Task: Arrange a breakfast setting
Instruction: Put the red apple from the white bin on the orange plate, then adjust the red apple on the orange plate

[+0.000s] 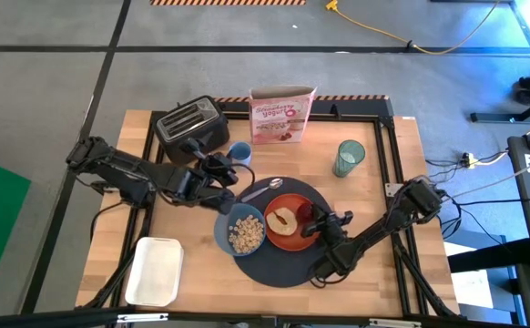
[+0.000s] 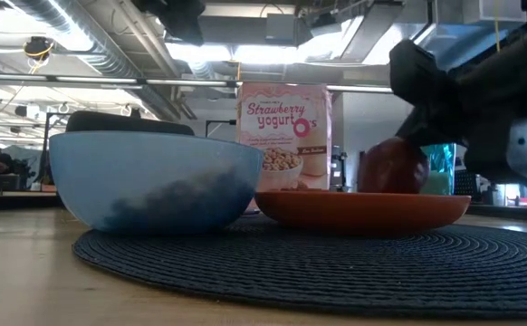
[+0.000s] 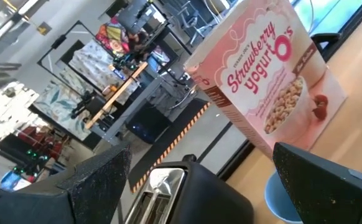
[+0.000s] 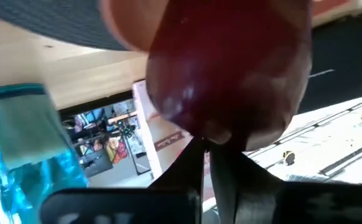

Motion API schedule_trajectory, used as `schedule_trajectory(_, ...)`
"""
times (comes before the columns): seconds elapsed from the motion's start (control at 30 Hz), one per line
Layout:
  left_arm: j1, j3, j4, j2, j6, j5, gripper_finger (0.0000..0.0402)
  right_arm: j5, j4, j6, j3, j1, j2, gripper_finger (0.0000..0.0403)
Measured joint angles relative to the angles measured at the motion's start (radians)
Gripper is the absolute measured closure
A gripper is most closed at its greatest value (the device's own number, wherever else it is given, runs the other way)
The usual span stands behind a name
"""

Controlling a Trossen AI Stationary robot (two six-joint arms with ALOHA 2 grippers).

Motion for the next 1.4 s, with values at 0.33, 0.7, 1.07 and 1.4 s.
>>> schedule_trajectory(0.33, 0.006, 0.000, 0.011, 0.000, -0.029, 0.023, 0.0015, 0.088, -0.117, 0.082, -0.022, 0.000, 0.001, 0.0392)
schedule_trajectory(0.7, 0.006, 0.000, 0.023, 0.000, -0.030, 0.023, 0.0015, 0.048, -0.079, 0.084, -0.022, 0.000, 0.001, 0.0392)
schedule_trajectory(1.07, 0.006, 0.000, 0.024, 0.000, -0.051, 0.023, 0.0015, 0.015, -0.058, 0.162, -0.019, 0.000, 0.001, 0.0339)
schedule_trajectory(1.4, 0.006, 0.000, 0.023, 0.000, -0.051, 0.023, 0.0015, 0.168, -0.091, 0.246, -0.018, 0.019, -0.011, 0.0291)
